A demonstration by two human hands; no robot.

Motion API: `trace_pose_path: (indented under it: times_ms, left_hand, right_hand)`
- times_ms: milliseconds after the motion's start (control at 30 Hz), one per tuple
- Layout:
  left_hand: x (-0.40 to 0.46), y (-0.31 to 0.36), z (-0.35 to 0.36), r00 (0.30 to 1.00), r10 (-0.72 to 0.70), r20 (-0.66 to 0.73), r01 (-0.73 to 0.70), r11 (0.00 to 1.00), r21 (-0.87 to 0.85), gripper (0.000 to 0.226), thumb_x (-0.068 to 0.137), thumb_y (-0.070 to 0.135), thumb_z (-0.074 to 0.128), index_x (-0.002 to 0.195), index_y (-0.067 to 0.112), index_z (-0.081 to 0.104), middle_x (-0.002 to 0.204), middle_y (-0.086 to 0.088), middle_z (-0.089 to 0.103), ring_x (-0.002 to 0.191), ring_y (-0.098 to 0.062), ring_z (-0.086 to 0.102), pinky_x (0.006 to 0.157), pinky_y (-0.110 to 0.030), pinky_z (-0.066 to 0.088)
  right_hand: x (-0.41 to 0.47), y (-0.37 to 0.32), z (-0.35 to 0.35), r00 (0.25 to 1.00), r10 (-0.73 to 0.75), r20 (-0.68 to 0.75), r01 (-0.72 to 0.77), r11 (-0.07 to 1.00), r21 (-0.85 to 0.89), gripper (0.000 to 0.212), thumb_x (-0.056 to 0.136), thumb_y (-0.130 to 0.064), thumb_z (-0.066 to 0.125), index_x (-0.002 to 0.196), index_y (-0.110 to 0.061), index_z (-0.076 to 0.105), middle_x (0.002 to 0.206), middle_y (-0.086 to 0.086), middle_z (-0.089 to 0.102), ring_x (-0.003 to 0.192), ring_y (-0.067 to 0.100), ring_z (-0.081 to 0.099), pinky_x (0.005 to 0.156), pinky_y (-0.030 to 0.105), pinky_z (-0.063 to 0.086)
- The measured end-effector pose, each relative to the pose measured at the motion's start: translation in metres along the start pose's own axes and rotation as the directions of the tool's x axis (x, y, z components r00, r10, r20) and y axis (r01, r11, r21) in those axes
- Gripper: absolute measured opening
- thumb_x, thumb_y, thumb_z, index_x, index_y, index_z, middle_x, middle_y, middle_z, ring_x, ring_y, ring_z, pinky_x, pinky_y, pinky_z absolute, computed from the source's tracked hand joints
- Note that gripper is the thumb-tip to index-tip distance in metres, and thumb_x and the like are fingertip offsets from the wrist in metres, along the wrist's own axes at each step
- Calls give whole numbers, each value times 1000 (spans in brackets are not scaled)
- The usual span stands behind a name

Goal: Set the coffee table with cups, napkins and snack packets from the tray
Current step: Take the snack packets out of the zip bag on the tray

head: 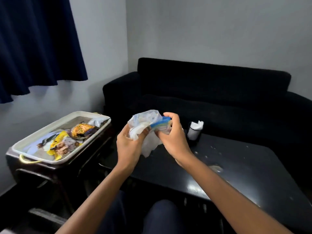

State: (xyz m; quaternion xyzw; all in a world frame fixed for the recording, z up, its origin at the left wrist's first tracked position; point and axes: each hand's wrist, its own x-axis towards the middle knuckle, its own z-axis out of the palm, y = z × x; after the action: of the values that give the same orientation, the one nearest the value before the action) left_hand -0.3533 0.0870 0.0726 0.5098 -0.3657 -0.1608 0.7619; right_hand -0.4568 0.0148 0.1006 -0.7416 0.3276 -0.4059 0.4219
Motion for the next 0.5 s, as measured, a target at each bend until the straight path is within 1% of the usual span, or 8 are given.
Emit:
trace_pose_path:
  times_ms: [67, 100, 200, 267, 300, 400, 433, 500]
  left_hand:
    - [-11, -4, 29, 1000, 4, -14, -4, 1000, 0, 19, 84, 24, 72, 96, 37, 67, 97, 9, 74, 91, -9, 70, 72, -23, 57]
    - [-17, -7, 44, 1000, -3, -21, 3, 1000, -7, 18, 84, 25, 72, 99, 35, 67, 98, 9, 73, 91, -9, 70, 73, -25, 57]
    - [-42, -15, 87, 998, -58, -3, 58, 998, -22, 19, 84, 30, 71, 102, 31, 66, 100, 6, 73, 94, -13, 70, 82, -38, 58]
    - [-65, -22, 116, 992, -110, 56, 111, 994, -22, 20, 83, 35, 71, 101, 33, 65, 101, 6, 73, 95, -13, 69, 87, -43, 56]
    - [-78, -26, 130, 986, -138, 89, 140, 990, -18, 24, 82, 38, 71, 105, 31, 65, 102, 7, 72, 97, -14, 69, 88, -44, 55]
    - [-114, -34, 163, 962, -207, 178, 210, 978, 5, 36, 82, 39, 70, 115, 25, 62, 105, 6, 72, 99, -14, 69, 89, -47, 55]
    - [-125, -37, 173, 951, -227, 210, 229, 973, 15, 37, 83, 38, 69, 116, 24, 61, 106, 5, 72, 98, -15, 69, 89, -47, 55]
    - [-148, -41, 192, 924, -255, 286, 254, 966, 41, 36, 85, 35, 68, 119, 24, 60, 106, 5, 72, 97, -12, 69, 89, -42, 55]
  right_hand:
    - [-13, 11, -24, 999, -2, -47, 0, 998, -56, 60, 88, -16, 61, 136, -31, 29, 132, -2, 44, 115, 11, 49, 90, 29, 48]
    - [-19, 17, -37, 998, 0, -59, -4, 997, -78, 64, 89, -15, 59, 140, -33, 25, 137, -3, 40, 121, 9, 45, 95, 30, 46]
    - [-43, 34, -78, 998, 27, -60, -33, 994, -109, 72, 89, -13, 57, 146, -33, 18, 149, -9, 29, 129, 1, 36, 104, 26, 37]
    - [-60, 46, -108, 994, 77, -74, -84, 992, -96, 74, 89, -15, 57, 148, -35, 16, 151, -12, 27, 122, -7, 38, 101, 20, 35]
    - [-69, 53, -124, 991, 103, -86, -110, 990, -83, 75, 89, -16, 57, 148, -35, 16, 150, -12, 27, 124, -6, 36, 99, 17, 33]
    - [-98, 72, -165, 976, 186, -115, -193, 980, -53, 76, 88, -22, 60, 148, -34, 16, 151, -13, 28, 134, 4, 30, 104, 22, 30]
    - [-109, 78, -177, 970, 206, -129, -213, 976, -43, 77, 87, -23, 61, 148, -34, 16, 151, -13, 28, 134, 4, 31, 105, 23, 31]
    - [-131, 90, -199, 959, 234, -160, -240, 971, -20, 81, 86, -23, 64, 148, -35, 14, 151, -15, 28, 132, -2, 32, 102, 18, 33]
